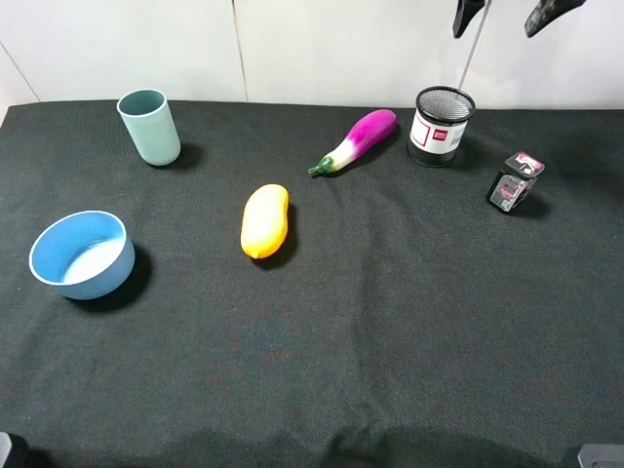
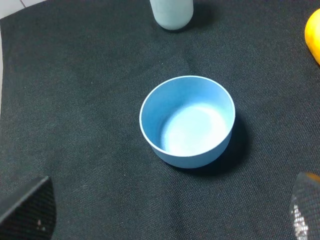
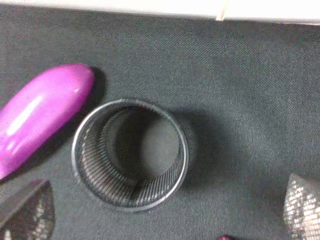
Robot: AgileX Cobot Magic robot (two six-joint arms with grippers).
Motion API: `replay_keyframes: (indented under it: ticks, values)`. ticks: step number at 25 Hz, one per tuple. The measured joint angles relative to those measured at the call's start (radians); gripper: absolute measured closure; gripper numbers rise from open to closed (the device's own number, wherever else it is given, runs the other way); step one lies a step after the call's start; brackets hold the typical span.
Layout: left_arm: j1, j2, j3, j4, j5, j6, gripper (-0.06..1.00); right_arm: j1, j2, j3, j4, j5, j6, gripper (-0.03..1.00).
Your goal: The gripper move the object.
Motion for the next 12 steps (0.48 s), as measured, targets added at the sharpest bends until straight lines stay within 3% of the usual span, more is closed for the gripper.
replay_keyframes:
  ticks: [12]
  values:
    - [0.0, 0.0, 0.0, 0.0, 0.0, 0.0, -0.05, 0.0, -0.256, 0.272, 0.004, 0.001, -0.018, 0.27]
